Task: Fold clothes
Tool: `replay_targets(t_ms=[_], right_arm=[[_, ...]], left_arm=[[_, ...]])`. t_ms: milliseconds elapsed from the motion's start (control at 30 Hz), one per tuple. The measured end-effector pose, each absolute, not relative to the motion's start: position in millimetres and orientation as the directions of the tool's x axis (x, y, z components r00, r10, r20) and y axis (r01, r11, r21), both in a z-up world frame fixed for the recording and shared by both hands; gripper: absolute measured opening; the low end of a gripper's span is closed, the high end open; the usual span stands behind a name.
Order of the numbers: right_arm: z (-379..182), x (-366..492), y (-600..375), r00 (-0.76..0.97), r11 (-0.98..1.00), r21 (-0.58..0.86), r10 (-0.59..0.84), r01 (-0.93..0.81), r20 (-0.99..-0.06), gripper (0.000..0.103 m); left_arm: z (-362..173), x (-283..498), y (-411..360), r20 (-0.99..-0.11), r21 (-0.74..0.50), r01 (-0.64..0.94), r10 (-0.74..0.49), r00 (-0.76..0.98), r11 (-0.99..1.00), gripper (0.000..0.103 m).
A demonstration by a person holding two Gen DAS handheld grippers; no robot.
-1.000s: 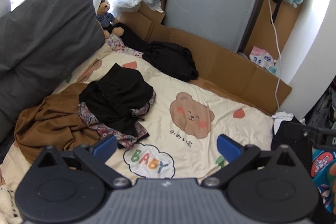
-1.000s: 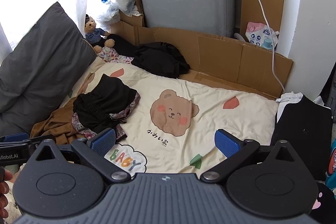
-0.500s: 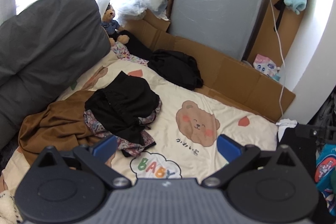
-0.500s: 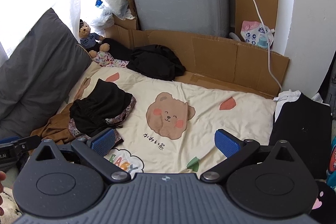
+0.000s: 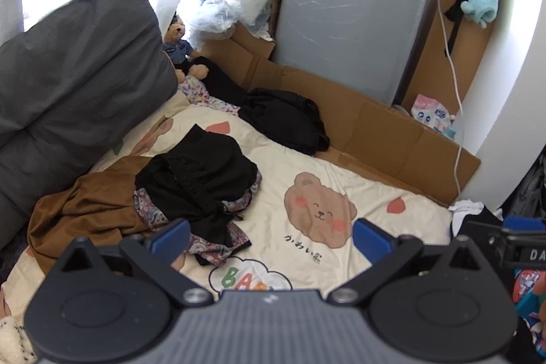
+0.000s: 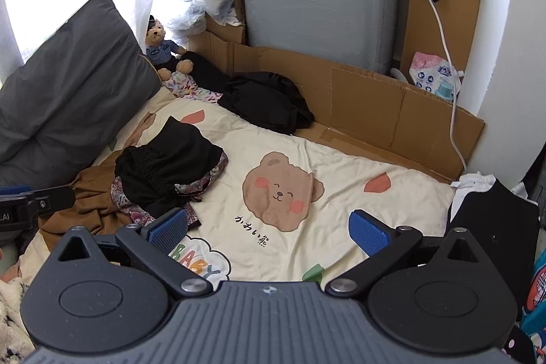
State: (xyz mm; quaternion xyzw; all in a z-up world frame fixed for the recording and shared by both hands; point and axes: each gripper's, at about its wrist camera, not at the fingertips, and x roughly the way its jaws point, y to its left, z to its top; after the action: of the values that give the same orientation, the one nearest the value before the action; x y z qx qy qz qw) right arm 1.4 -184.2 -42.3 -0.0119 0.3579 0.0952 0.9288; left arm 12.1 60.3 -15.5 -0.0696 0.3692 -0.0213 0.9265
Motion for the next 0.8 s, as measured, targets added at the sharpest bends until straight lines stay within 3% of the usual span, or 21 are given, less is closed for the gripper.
replay_targets(t_ms=[233,500,800], right_arm=[[-38.4,6.4,-180.7,0.721,0.983,0.065,0.170,-0.172,-0.671,0.103],[-34.4,10.4,-178.8,0.728,0.977,0.089,0.204,-0.194,-0.654,0.103],[-25.7,20.9,-181.4,0.745,0.965,0.124,0.256,-0.229,-0.615,0.103]], left_arm=[[-11.4,23.0,60.4,-0.709,-0.126,-0.039,-0.062,0.702,0.991,0.103],[-9.1,29.2,59.7,-0.730,-0.217,-0.129,-0.073,0.679,0.968,0.103],[-13.3,47.3,53.5,-0.710,-0.147,-0.116,-0.023,0.703,0.982,0.103]])
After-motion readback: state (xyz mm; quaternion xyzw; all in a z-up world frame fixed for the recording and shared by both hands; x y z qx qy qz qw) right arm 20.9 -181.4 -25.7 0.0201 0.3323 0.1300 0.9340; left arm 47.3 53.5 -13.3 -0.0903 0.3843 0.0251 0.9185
